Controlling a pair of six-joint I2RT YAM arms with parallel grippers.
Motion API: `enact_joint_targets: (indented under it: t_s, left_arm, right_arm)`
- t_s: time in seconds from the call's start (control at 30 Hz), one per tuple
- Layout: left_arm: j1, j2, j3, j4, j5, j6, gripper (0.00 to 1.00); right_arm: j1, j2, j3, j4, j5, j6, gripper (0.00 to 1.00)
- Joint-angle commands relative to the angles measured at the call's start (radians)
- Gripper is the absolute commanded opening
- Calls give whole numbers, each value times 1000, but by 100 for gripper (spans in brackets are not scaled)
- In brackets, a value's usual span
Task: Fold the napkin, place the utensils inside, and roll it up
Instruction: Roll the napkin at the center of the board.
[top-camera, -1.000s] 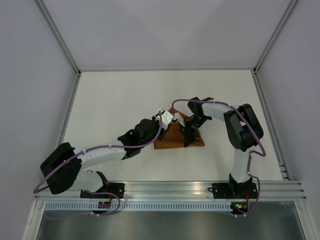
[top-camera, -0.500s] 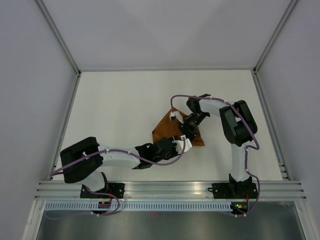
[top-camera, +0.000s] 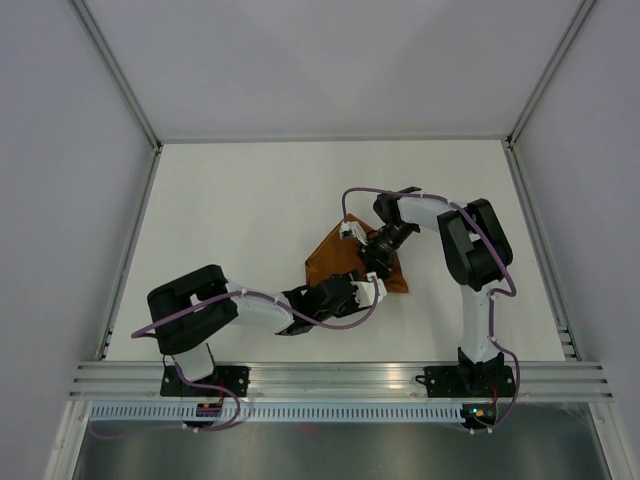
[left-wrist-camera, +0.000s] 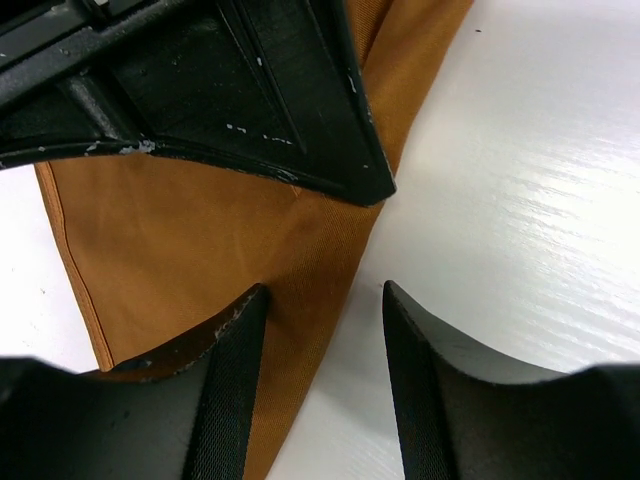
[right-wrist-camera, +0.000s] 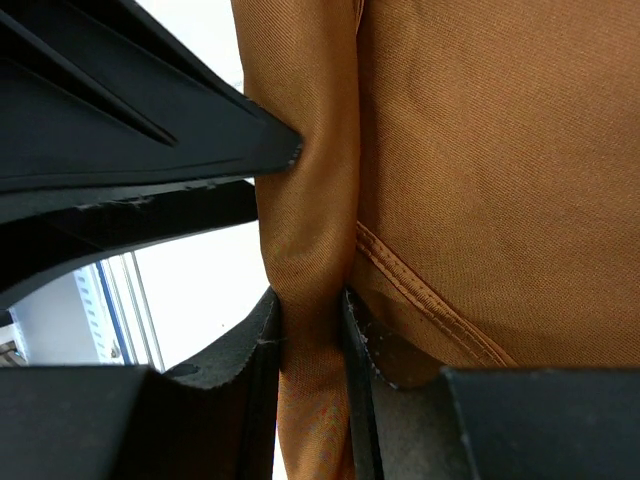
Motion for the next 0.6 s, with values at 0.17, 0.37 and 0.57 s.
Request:
enact_joint_targets:
  t_s: [0.17,0.37,0.57]
  left_arm:
    - [13,67,19,61,35,15,56]
    - [28,124,47,26,88,-1,51]
    - [42,145,44,3,130,-47,19]
  right_arm:
    - [5,90,-30,95,185,-41,4]
    - [5,95,-27,95,182,-38,4]
    - [5,95,-29,99,179,-37,4]
